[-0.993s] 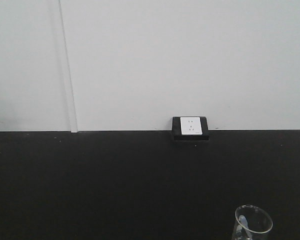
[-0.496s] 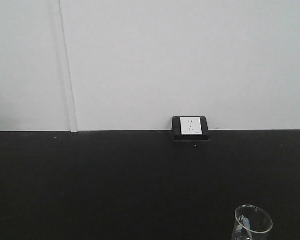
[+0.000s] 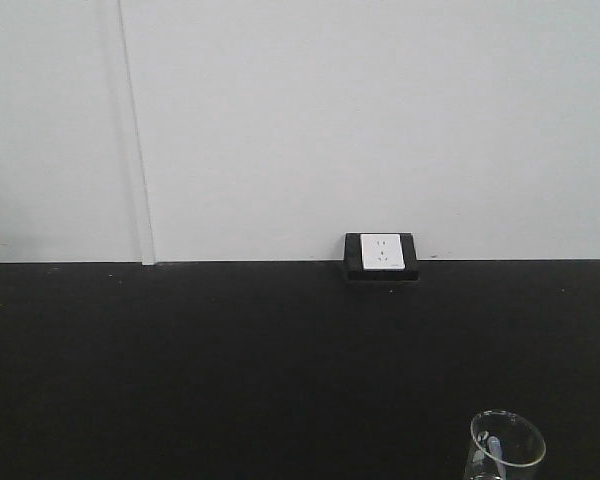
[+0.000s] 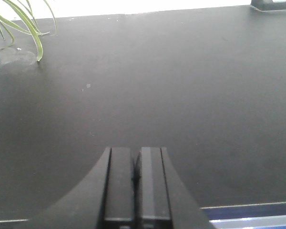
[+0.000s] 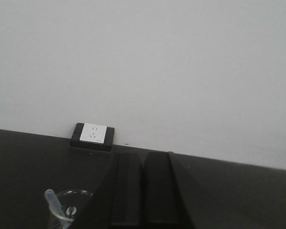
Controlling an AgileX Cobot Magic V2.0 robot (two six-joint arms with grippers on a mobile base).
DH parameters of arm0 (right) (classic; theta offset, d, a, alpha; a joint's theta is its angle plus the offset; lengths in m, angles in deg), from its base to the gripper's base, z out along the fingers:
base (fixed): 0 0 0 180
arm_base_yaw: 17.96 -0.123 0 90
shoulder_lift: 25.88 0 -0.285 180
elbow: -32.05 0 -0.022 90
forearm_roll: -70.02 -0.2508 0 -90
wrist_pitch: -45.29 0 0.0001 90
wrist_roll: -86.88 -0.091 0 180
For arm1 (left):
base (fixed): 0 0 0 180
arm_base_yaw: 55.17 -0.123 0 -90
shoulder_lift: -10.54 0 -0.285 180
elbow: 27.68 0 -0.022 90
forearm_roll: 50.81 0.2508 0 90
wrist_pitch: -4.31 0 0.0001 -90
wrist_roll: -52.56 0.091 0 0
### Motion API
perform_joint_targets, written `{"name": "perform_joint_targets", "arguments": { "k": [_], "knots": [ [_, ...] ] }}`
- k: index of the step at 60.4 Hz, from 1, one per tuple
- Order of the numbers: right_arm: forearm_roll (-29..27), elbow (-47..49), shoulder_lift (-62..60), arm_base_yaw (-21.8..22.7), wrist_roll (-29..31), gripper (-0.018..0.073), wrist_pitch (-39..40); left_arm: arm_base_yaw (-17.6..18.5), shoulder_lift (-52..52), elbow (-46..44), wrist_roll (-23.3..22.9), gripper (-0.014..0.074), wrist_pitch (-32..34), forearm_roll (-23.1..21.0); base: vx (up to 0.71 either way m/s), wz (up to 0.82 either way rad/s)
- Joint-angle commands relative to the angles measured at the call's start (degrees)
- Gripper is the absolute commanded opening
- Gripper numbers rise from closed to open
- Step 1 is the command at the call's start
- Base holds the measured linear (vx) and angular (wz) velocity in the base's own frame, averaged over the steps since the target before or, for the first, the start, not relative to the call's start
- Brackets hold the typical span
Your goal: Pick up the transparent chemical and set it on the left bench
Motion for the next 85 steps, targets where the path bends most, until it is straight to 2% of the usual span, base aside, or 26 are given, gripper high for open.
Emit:
{"name": "perform_joint_targets", "arguments": {
  "k": [1, 8, 15, 25, 33, 49, 58, 85],
  "knots": [
    [9.9, 7.4, 8.7, 0.3, -1.4, -0.0004, 9.1, 0.1, 1.1, 0.9, -0.4, -0.0003, 4.5, 0.0, 0.00, 0.00],
    [18.0, 12.4, 19.5, 0.3, -5.3, -0.0003, 14.6, 0.1, 1.1, 0.9, -0.4, -0.0003, 4.5, 0.0, 0.00, 0.00],
    [22.2, 14.3, 29.7, 0.3, -10.0, 0.0000, 19.3, 0.1, 1.1, 0.9, -0.4, -0.0003, 4.5, 0.0, 0.00, 0.00],
    [22.1, 14.7, 42.1, 0.3, -10.1, 0.0027, 23.4, 0.1, 1.1, 0.9, -0.4, -0.0003, 4.5, 0.0, 0.00, 0.00],
    [22.1, 14.7, 50.3, 0.3, -10.1, 0.0098, 27.1, 0.1, 1.1, 0.9, -0.4, -0.0003, 4.5, 0.0, 0.00, 0.00],
    [22.5, 14.7, 62.9, 0.3, -9.5, 0.0393, 35.5, 0.1, 1.1, 0.9, -0.4, -0.0003, 4.5, 0.0, 0.00, 0.00],
    [22.5, 15.7, 69.0, 0.3, -6.6, 0.0505, 42.4, 0.1, 1.1, 0.9, -0.4, -0.0003, 4.5, 0.0, 0.00, 0.00],
    [24.2, 25.9, 81.8, 0.1, -8.2, 0.0520, 43.4, 0.1, 1.1, 0.9, -0.4, -0.0003, 4.5, 0.0, 0.00, 0.00]
  ]
}}
